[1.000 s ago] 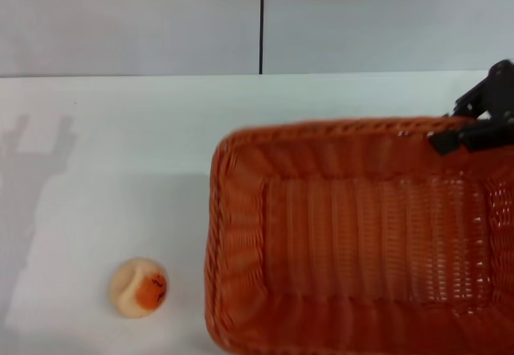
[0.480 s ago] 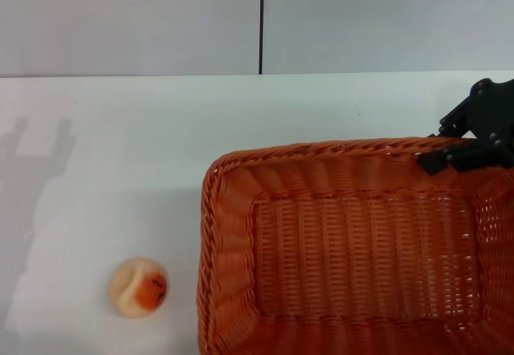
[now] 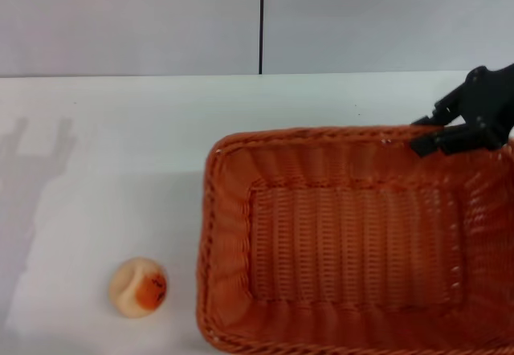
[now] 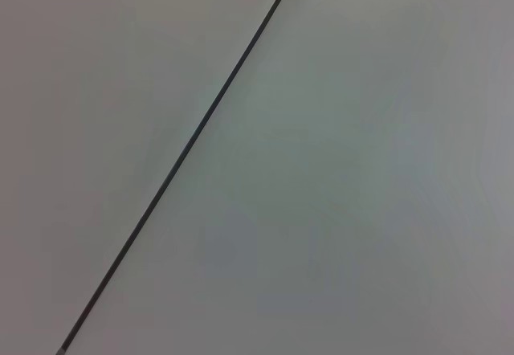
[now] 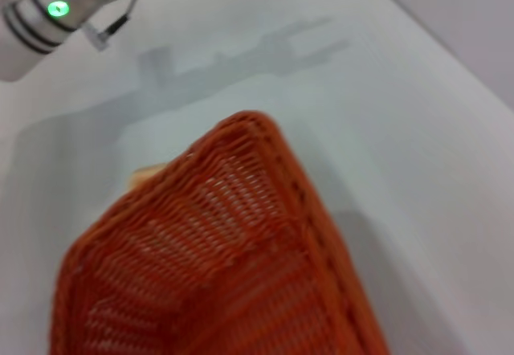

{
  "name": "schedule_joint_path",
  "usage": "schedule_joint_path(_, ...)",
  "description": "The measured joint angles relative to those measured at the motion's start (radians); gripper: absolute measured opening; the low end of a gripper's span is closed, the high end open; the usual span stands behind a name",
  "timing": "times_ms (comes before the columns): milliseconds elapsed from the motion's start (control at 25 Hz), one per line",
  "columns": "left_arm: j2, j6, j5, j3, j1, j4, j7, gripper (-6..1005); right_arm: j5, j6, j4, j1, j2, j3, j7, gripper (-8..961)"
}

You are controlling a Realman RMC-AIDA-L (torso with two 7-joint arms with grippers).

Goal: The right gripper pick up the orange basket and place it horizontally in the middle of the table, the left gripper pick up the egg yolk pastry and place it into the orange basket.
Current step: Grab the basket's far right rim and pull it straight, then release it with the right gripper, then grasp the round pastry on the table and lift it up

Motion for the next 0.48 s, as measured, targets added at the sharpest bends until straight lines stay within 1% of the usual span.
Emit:
schedule_joint_path(80,0.0,0.0,0.0,0.0,-0.001,0.0,0.0,796,0.0,0.032,0.003,-0.004,0.001,0.008,0.0,206)
schedule_joint_path(120,0.001,0.0,0.0,0.0,-0.002,0.0,0.0,796,0.004,0.068,0.005,-0.01,0.005,0.021,-0.009,216)
schedule_joint_path(160,0.001,0.0,0.0,0.0,-0.002,0.0,0.0,796,0.004,0.068,0.005,-0.01,0.005,0.021,-0.009,226)
schedule_joint_path(200,0.001,0.0,0.0,0.0,-0.003,0.0,0.0,796,0.006,0.089,0.008,-0.013,0.009,0.033,-0.019,236)
schedule_joint_path(240,0.001,0.0,0.0,0.0,-0.003,0.0,0.0,796,0.009,0.109,0.012,-0.014,0.014,0.048,-0.029,278)
schedule_joint_path(280,0.001,0.002,0.0,0.0,-0.006,0.0,0.0,796,0.01,0.123,0.017,-0.015,0.02,0.067,-0.043,320)
schedule_joint_path(320,0.001,0.004,0.0,0.0,-0.008,-0.001,0.0,796,0.014,0.151,0.021,-0.017,0.035,0.121,-0.074,363)
schedule_joint_path(360,0.001,0.004,0.0,0.0,-0.008,-0.001,0.0,796,0.014,0.151,0.021,-0.017,0.035,0.121,-0.074,405)
schedule_joint_path(400,0.001,0.004,0.0,0.0,-0.008,-0.001,0.0,796,0.021,0.16,0.021,-0.02,0.044,0.154,-0.094,447)
schedule_joint_path(480,0.002,0.007,0.0,0.0,-0.011,-0.004,0.0,796,0.063,0.177,0.018,-0.035,0.063,0.233,-0.142,452)
